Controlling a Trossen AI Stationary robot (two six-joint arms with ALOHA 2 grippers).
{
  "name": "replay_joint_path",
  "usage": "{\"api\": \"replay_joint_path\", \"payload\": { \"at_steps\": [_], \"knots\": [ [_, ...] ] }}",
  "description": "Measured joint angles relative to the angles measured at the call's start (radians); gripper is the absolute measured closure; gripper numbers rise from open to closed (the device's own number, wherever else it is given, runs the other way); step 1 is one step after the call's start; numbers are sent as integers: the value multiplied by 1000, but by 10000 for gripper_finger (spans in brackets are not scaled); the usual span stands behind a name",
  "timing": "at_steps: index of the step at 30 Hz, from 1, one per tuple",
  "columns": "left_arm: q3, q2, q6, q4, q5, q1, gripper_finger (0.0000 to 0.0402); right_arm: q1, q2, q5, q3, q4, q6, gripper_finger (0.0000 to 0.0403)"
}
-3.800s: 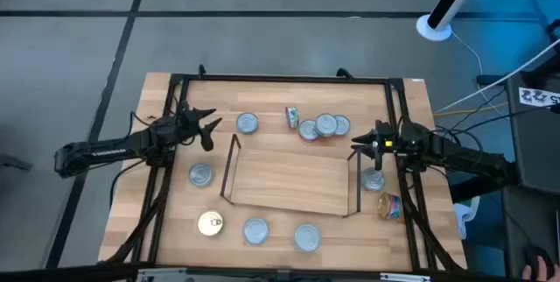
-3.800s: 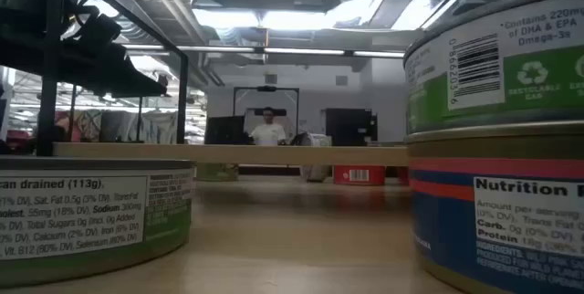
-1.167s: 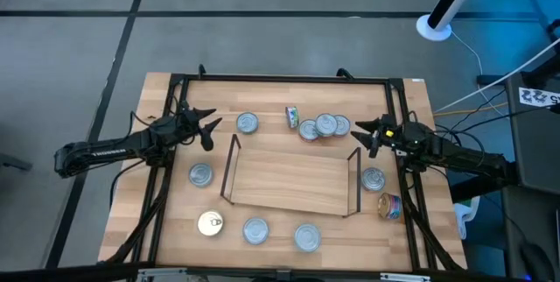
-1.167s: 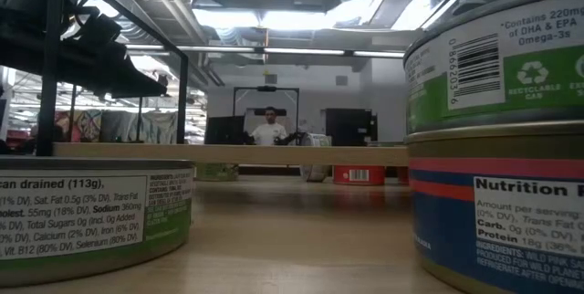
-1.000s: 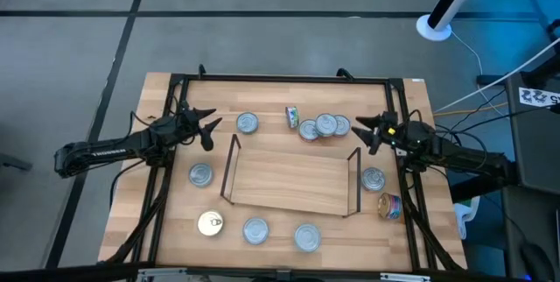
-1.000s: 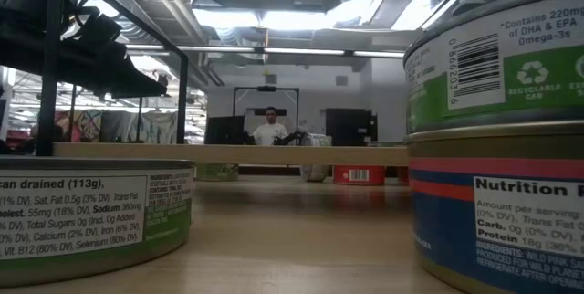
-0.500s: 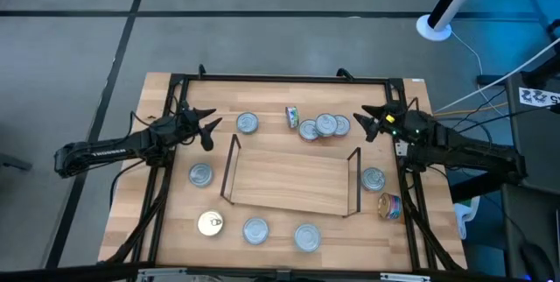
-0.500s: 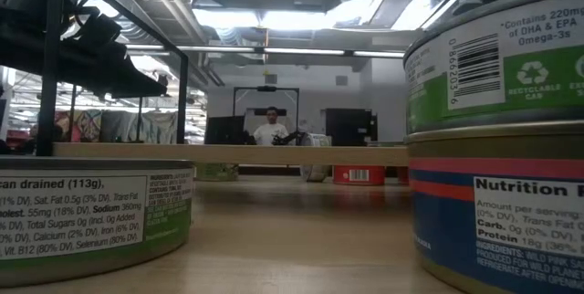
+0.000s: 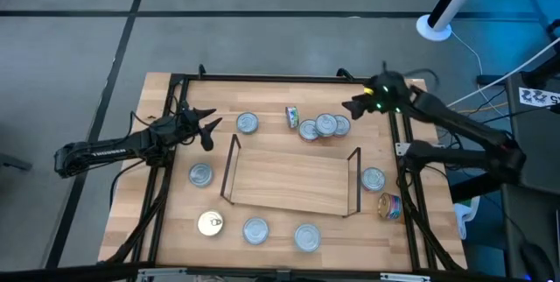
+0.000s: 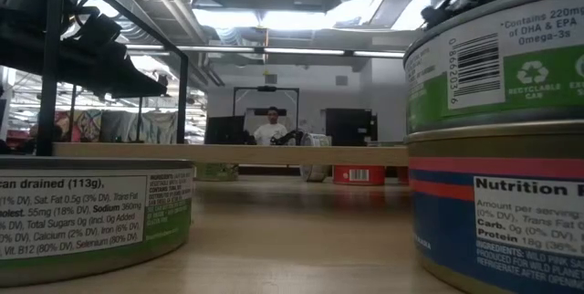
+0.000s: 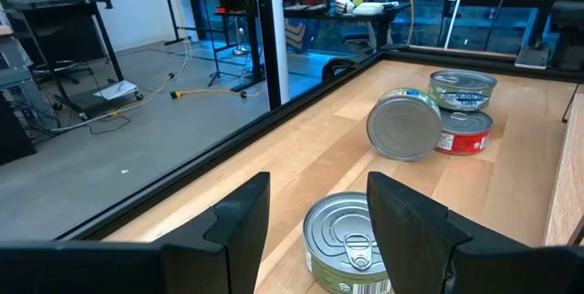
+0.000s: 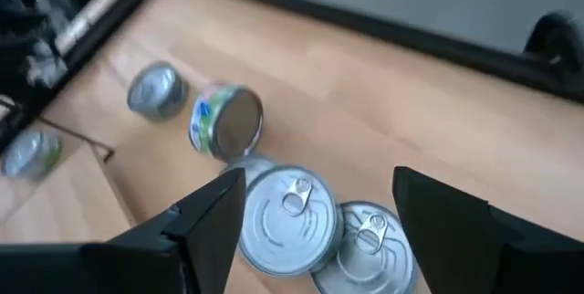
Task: Stack canned seafood by type on shelf
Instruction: Put the green tuna can on the shelf
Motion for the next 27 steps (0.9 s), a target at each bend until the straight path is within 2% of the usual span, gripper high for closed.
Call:
{"api": "replay_joint_path", "payload": {
  "at_steps": [5, 13, 20, 27],
  "knots": [
    [0, 0, 0, 0, 0, 0, 222, -95, 222, -150, 111, -33, -122, 127],
    [0, 0, -1, 0, 0, 0, 222, -119, 486, -185, 278, -206, -418, 127],
    [0, 0, -2, 0, 0, 0, 222, -119, 618, -238, 335, -297, -493, 127],
    [0, 0, -3, 0, 0, 0, 222, -119, 654, -262, 337, -328, -596, 127]
  ]
}}
